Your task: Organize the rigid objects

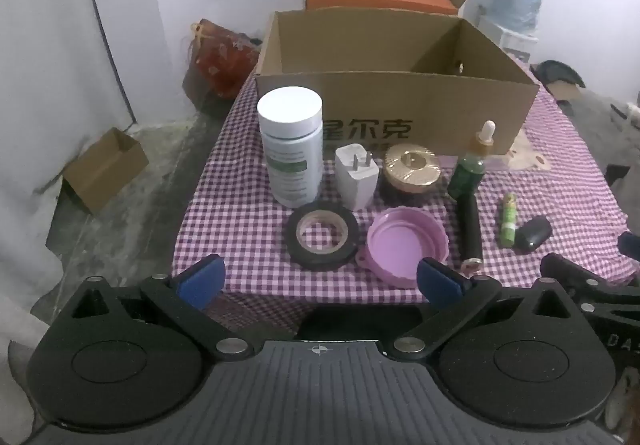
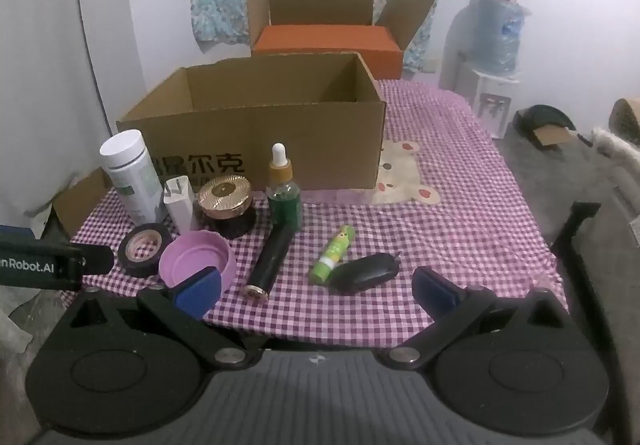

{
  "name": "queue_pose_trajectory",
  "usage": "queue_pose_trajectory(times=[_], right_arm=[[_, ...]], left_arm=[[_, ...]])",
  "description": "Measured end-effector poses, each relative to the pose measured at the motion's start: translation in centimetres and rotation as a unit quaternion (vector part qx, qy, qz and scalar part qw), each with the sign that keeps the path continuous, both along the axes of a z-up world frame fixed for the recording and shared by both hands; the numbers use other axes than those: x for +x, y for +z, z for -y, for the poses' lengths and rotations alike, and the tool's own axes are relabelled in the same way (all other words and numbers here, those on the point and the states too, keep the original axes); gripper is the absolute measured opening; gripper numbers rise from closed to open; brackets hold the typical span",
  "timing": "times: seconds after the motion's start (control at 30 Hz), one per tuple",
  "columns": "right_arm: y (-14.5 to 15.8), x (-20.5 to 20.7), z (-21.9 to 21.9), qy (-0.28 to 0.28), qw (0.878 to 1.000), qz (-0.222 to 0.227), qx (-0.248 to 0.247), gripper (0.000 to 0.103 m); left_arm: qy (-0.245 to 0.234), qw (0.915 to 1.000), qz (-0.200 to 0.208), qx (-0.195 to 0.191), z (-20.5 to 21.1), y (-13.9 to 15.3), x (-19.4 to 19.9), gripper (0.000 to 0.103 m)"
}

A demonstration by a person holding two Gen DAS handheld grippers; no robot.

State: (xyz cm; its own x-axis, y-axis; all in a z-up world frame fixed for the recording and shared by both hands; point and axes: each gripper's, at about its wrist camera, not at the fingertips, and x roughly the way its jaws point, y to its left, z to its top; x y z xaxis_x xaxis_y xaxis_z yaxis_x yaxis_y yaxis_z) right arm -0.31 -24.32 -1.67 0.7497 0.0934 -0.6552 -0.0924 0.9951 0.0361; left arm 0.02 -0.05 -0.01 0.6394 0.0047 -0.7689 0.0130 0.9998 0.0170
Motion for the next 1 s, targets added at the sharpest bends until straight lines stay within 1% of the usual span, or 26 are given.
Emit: queue_pose_trajectory(times=[0.07,0.27,0.3,0.37,0.47,1.0], right_arm=[[-0.03,-0.06,0.06,0.002,1.000,-0.001,-0.001,0.103],[-0.30,-0.09,0.16,0.006,1.000,-0.008,-0.005,0.103],[0.34,0.19,-0.10,0.007,1.000,-0.008,-0.005,0.103],[0.42,-0.07,0.39,-0.003,1.000,-0.001,0.007,0.103],[0.46,0.01,0.36,-0.003,1.000,-0.003,0.010,0.103],[0.53,-0.09,-0.22,0.003,1.000,-0.004,0.012,0.103]], left_arm=[[0.000,1.0000,0.001,-0.001,-0.60,-0.04,-0.10,0.103],[-0.002,1.0000,0.000,-0.004,-0.55,-0.10,-0.09,0.103],[-0.001,1.0000,0.000,-0.004,-0.52,0.08,-0.15,0.103],[-0.001,1.0000,-0.001,-0.002,-0.08,0.12,0.00,0.103],[-0.001,1.0000,0.000,-0.002,-0.01,0.25,-0.07,0.103],[-0.002,1.0000,0.004,0.001,0.04,0.37,-0.30,0.103]])
